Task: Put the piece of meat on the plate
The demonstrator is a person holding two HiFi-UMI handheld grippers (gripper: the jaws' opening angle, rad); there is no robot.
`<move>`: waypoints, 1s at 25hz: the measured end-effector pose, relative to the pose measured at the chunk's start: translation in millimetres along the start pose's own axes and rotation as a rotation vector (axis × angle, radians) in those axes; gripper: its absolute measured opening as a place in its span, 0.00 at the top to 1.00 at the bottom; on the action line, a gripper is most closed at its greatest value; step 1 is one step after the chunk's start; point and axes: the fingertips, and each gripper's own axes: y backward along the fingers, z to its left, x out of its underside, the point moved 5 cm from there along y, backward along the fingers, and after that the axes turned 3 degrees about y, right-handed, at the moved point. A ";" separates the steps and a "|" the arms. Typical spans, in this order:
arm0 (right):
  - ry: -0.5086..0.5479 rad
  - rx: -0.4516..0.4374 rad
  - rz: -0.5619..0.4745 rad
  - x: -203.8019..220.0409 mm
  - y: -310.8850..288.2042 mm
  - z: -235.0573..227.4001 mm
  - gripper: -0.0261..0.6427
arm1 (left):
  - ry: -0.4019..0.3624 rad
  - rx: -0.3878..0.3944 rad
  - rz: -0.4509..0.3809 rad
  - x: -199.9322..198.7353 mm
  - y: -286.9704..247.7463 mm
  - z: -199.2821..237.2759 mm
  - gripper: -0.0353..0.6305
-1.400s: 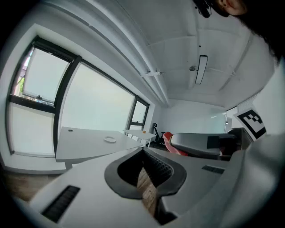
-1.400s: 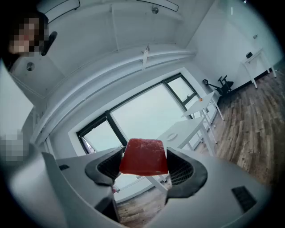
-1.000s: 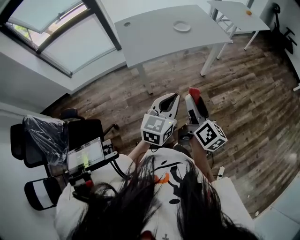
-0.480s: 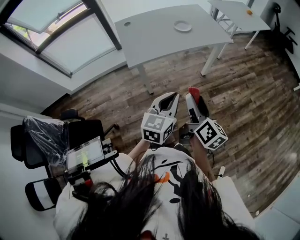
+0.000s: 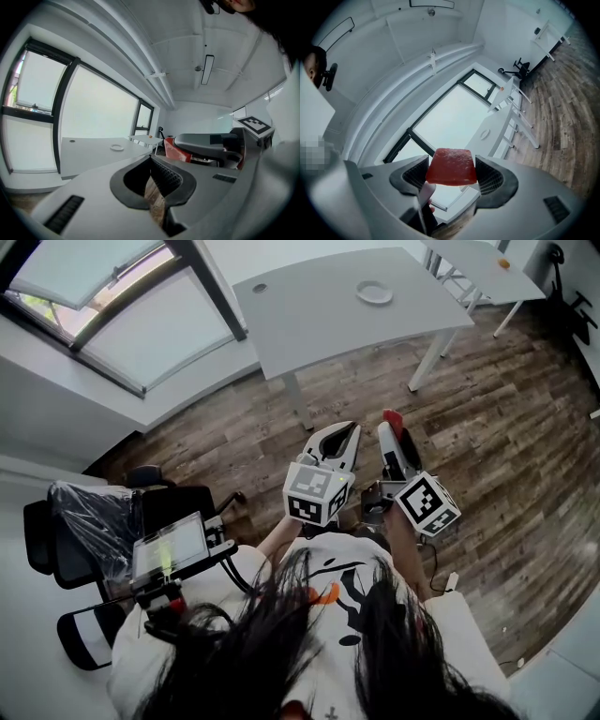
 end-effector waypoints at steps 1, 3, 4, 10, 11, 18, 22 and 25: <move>-0.004 0.002 -0.003 1.3 -3.3 0.8 0.49 | 0.004 -0.004 0.002 0.2 0.5 5.6 0.94; -0.009 0.010 -0.002 3.3 -8.2 1.6 0.49 | 0.017 -0.012 0.009 1.7 0.6 15.1 0.94; -0.009 0.016 0.000 3.7 -11.0 1.0 0.49 | 0.025 -0.013 0.013 2.4 -1.1 19.3 0.94; -0.016 0.047 0.008 -4.5 -55.0 -17.4 0.49 | 0.049 0.005 0.030 -0.5 -42.8 46.5 0.94; -0.017 0.045 0.007 -7.0 -57.9 -18.1 0.49 | 0.047 0.007 0.033 -1.6 -45.6 46.5 0.94; -0.027 0.024 0.019 -23.0 -83.2 -28.7 0.49 | 0.039 -0.027 0.035 -9.2 -67.6 56.8 0.94; -0.030 0.008 0.044 -44.7 -129.7 -47.8 0.49 | 0.045 -0.062 0.033 -22.1 -113.1 77.1 0.94; -0.025 -0.014 0.068 -64.7 -166.0 -59.7 0.49 | 0.054 -0.087 0.027 -33.8 -149.6 89.6 0.94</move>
